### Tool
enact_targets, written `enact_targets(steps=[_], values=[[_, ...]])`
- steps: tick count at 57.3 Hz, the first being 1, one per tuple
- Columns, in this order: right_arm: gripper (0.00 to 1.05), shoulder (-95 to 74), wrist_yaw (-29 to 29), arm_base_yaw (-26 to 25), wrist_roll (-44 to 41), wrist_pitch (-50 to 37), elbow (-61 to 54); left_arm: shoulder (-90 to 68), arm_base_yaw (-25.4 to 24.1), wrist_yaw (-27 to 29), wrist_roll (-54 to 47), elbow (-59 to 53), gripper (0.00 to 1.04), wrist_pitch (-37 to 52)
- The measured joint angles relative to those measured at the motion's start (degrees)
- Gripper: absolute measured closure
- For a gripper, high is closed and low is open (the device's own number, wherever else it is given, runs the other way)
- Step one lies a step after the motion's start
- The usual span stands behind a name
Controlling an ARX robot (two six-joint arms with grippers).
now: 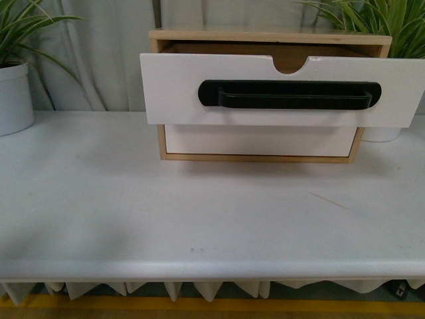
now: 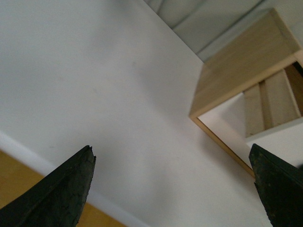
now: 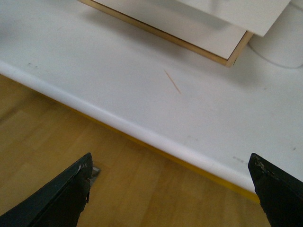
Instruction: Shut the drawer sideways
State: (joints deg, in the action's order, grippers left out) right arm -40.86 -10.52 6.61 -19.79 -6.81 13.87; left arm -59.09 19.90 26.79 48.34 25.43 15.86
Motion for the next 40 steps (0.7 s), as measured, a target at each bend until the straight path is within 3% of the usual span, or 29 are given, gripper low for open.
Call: enact_targets(steps=[16, 40], values=[[0.09, -12.3, 1.9, 0.0, -13.5, -8.8, 7.3, -17.0, 2.7, -5.0, 1.2, 10.4, 0.06, 6.8], [0.09, -24.7, 2.8, -0.7, -16.4, -13.3, 15.6, -24.9, 5.8, -7.5, 0.4, 19.0, 0.06, 7.5]])
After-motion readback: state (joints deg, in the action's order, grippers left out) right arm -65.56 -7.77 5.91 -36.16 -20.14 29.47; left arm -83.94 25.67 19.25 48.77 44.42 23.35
